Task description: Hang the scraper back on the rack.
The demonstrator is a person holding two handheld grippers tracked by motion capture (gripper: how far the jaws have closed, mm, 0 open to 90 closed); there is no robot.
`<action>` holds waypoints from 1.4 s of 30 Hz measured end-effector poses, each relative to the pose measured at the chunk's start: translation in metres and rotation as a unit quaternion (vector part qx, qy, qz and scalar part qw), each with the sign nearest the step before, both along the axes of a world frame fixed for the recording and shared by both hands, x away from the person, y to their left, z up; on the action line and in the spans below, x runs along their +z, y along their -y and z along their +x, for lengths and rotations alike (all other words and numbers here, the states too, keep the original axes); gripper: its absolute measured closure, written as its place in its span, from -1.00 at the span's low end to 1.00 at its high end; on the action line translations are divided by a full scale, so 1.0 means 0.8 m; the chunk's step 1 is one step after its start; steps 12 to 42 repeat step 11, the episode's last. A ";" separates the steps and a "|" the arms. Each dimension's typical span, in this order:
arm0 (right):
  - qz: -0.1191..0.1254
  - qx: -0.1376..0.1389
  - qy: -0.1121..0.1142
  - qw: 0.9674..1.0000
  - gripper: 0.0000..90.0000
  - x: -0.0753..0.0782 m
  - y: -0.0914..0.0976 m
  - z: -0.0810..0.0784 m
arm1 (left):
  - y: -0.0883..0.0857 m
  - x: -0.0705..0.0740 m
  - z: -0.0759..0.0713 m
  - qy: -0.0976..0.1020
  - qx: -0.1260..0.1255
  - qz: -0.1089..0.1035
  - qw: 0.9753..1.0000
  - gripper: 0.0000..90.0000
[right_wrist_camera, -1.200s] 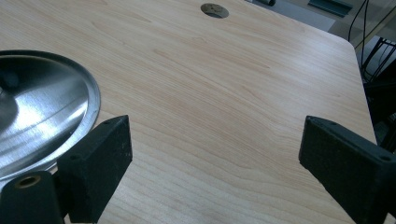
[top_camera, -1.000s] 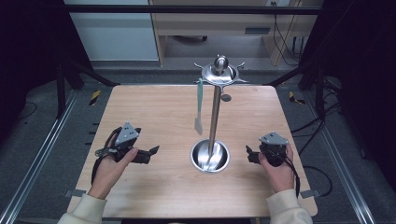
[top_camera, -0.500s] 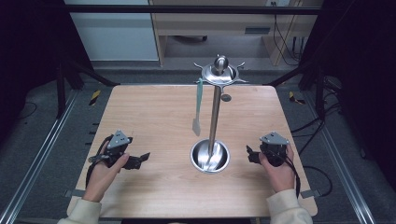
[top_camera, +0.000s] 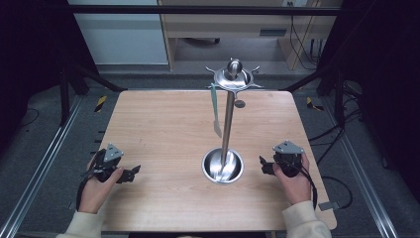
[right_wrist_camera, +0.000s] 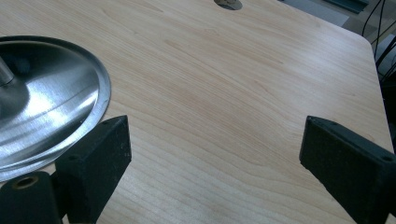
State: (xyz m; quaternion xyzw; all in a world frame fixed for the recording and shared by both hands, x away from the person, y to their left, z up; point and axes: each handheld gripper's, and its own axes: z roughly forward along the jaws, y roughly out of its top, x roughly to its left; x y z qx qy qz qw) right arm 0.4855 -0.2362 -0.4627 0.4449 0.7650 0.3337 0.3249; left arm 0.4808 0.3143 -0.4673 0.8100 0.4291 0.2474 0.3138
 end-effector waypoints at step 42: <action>0.006 -0.003 -0.001 1.000 -0.79 -0.001 0.000 0.000 | -0.015 -0.006 0.001 -0.002 0.026 -0.004 1.000 -0.86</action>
